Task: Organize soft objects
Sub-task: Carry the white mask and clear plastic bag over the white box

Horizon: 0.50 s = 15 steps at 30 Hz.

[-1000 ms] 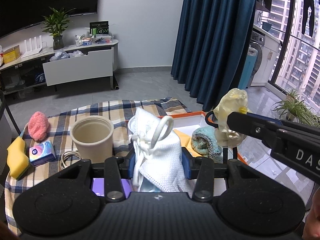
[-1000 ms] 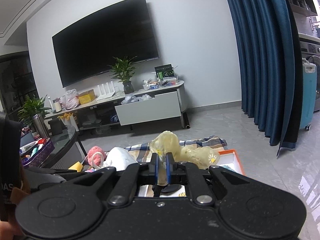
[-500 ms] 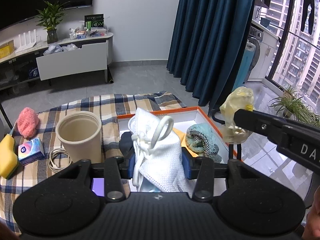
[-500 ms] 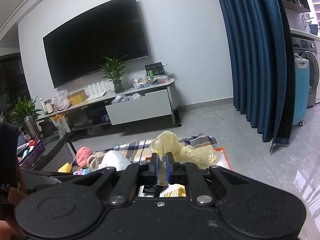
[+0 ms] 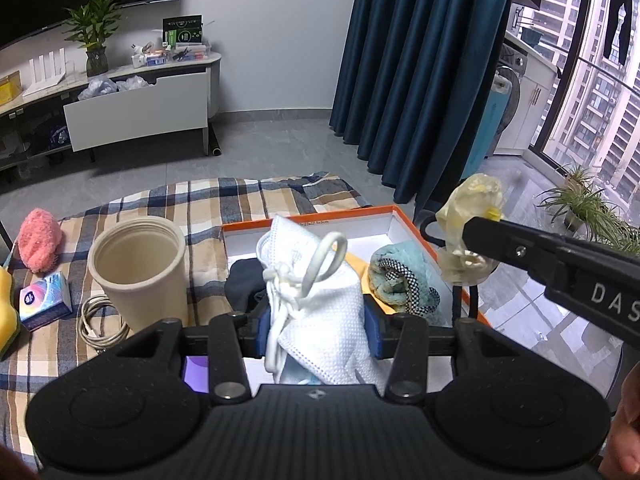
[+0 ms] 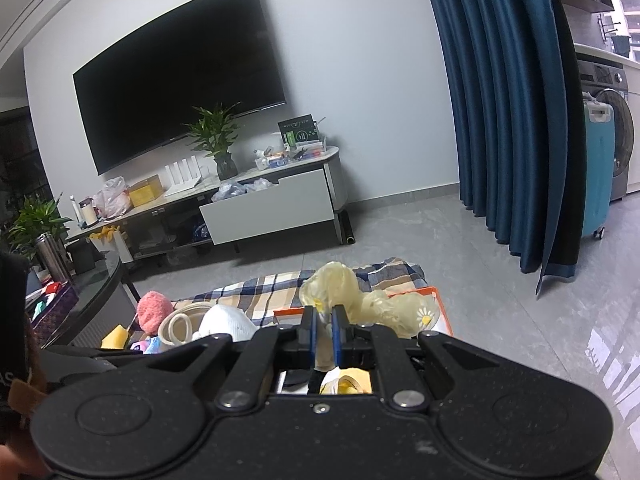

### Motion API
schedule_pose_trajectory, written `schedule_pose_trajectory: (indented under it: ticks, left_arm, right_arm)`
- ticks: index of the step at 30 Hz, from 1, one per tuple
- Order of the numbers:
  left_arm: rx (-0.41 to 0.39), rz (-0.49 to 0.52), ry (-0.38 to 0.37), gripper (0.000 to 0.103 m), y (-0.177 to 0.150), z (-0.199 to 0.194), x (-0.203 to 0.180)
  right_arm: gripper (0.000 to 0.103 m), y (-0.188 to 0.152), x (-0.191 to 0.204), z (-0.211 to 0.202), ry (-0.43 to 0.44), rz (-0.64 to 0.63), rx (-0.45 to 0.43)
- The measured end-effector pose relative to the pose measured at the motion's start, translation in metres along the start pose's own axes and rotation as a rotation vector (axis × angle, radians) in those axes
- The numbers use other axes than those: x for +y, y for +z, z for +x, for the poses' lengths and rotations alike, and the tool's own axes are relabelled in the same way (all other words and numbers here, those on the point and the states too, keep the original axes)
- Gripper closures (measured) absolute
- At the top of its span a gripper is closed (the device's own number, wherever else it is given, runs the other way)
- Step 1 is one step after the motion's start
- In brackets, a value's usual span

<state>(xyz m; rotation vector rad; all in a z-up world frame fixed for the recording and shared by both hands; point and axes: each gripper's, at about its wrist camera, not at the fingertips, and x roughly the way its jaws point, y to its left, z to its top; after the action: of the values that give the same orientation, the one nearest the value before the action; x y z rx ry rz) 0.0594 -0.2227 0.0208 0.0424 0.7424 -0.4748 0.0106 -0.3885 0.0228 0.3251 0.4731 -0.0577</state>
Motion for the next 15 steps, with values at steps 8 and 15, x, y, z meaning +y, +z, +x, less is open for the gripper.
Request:
schedule_pose_trajectory:
  ticks: [8,15]
  left_arm:
    - [0.0,-0.011,0.008,0.058,0.006,0.006,0.003]
    - [0.003,-0.02,0.01,0.058,0.014,0.013,0.005]
  right_arm:
    - [0.093,0.002,-0.003,0.014,0.006,-0.001,0.014]
    - [0.093,0.004,-0.005,0.031,0.007,-0.003,0.031]
